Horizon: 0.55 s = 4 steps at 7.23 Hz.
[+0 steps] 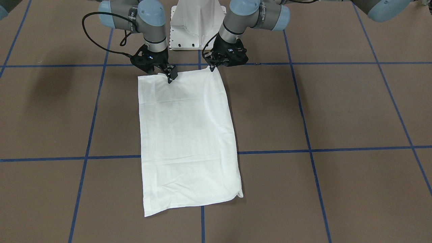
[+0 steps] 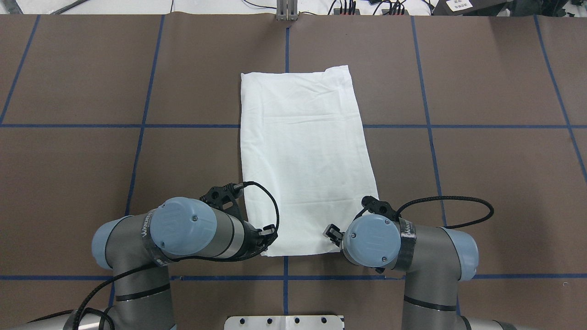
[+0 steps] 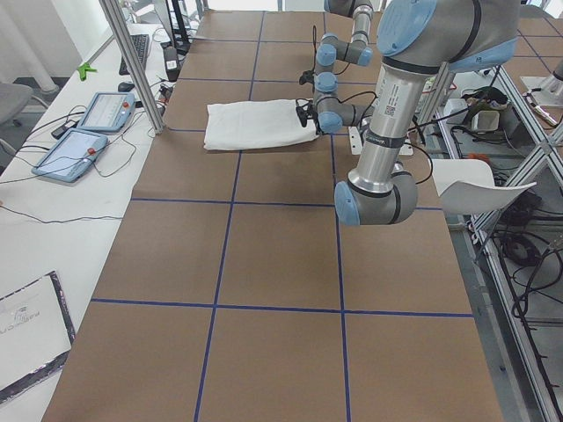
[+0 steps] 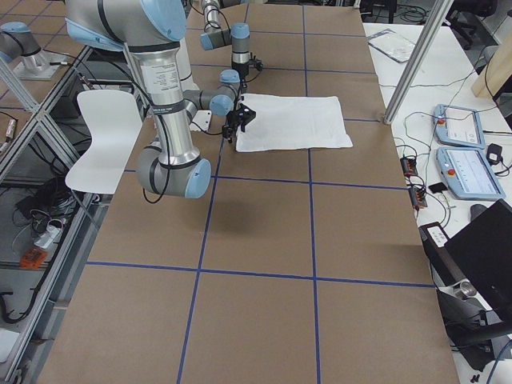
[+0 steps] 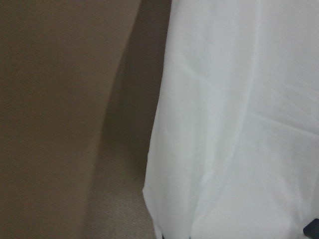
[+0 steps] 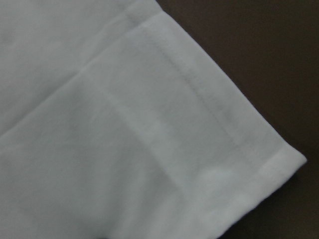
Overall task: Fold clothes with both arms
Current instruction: 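Grasp the near corners of the folded white shirt with both grippers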
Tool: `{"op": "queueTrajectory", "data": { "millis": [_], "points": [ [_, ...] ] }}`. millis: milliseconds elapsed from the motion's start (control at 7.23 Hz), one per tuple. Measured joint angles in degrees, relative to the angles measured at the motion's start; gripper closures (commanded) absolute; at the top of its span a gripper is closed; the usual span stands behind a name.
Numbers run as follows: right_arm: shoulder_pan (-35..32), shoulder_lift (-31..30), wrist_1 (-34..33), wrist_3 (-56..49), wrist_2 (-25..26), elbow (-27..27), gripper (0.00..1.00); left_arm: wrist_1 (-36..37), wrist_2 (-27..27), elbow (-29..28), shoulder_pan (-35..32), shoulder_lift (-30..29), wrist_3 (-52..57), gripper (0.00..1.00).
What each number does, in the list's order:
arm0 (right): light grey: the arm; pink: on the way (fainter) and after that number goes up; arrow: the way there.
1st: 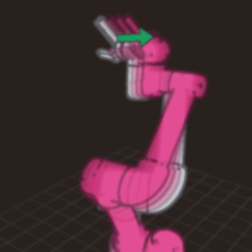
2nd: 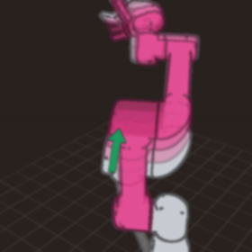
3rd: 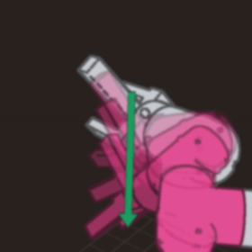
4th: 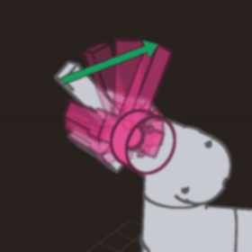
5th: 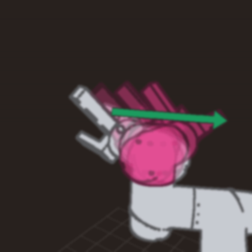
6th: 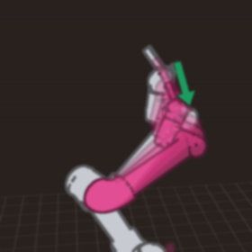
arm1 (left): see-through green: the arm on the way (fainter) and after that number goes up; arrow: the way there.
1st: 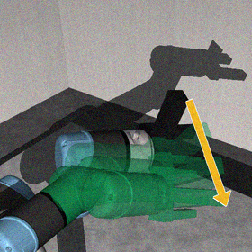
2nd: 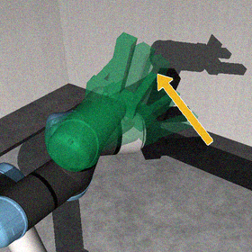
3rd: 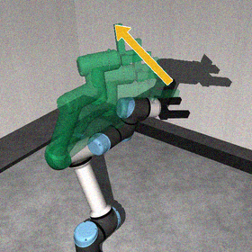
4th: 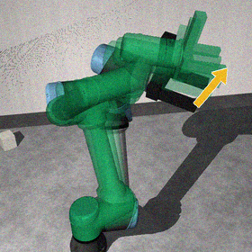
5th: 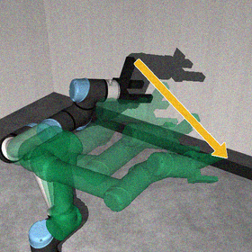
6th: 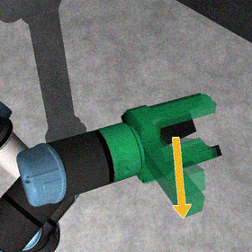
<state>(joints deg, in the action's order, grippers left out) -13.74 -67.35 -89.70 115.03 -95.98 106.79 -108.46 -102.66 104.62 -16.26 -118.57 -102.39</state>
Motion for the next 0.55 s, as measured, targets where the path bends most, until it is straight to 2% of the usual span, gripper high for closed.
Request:
{"op": "queueTrajectory", "data": {
  "millis": [138, 277, 553],
  "points": [
    [0.0, -0.1, 0.0, 0.0, 0.0, 0.2, 0.62, 0.0, 0.0, -0.1, 0.0, 0.0, 0.0, 1.00],
    [-0.3, -0.1, 0.0, 0.0, 0.0, 0.8, 0.72, 0.0, 0.0, -0.1, 0.0, -0.1, 0.0, 1.00],
    [-0.8, 0.0, 0.0, 0.0, -0.1, 1.8, 0.99, 0.0, 0.1, -0.2, 0.0, -0.1, 0.0, 1.00]
  ]
}}
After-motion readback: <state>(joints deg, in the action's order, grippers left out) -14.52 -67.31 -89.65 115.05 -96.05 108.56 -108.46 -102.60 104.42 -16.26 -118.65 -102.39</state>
